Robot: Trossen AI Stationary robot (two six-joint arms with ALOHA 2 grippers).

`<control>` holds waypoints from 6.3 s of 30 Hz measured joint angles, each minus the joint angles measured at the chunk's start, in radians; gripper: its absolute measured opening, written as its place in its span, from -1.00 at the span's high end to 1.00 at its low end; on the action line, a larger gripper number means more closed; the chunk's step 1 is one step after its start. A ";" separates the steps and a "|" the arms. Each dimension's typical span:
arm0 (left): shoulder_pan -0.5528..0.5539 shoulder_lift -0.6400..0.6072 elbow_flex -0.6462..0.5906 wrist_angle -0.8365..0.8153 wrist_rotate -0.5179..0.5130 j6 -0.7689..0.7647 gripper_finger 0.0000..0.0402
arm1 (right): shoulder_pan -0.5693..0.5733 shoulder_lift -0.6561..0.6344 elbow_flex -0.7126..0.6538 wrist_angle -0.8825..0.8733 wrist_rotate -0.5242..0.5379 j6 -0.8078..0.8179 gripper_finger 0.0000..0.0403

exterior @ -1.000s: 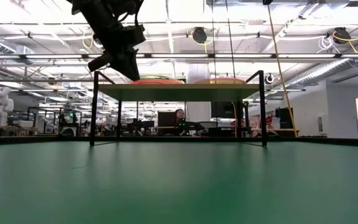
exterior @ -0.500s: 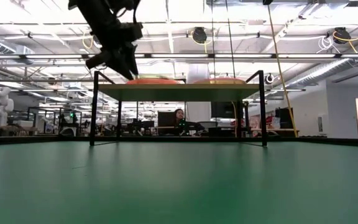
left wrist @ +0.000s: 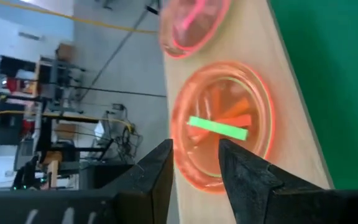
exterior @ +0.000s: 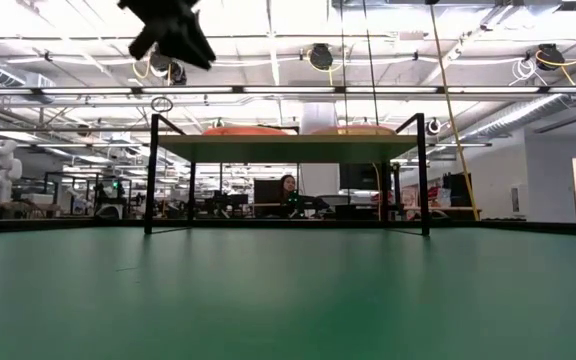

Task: Place and stack plates onto a shelf
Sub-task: Return to Home Position

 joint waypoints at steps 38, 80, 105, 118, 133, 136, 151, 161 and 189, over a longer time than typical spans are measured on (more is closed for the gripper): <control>-0.210 -0.550 -0.685 0.771 0.181 -0.746 0.54 | 0.043 -0.240 -0.712 0.499 0.083 0.064 0.38; -0.217 -0.964 -1.081 0.852 0.127 -0.815 0.56 | 0.023 -0.444 -0.631 0.014 0.006 0.052 1.00; -0.217 -0.964 -1.081 0.850 0.072 -0.714 0.95 | 0.023 -0.440 -0.631 0.014 0.003 0.134 1.00; -0.217 -0.964 -1.081 0.850 0.072 -0.714 0.95 | 0.023 -0.441 -0.630 0.014 0.003 0.132 1.00; -0.217 -0.964 -1.080 0.850 0.073 -0.714 0.95 | 0.023 -0.441 -0.630 0.014 0.003 0.132 1.00; -0.217 -0.964 -1.080 0.850 0.073 -0.714 0.95 | 0.023 -0.441 -0.630 0.014 0.003 0.132 1.00; -0.218 -0.964 -1.080 0.850 0.073 -0.714 0.95 | 0.023 -0.441 -0.630 0.014 0.003 0.132 1.00; -0.218 -0.964 -1.080 0.850 0.073 -0.714 0.95 | 0.023 -0.441 -0.630 0.013 0.003 0.132 1.00; -0.217 -0.964 -1.080 0.850 0.073 -0.714 0.95 | 0.023 -0.440 -0.630 0.013 0.003 0.132 1.00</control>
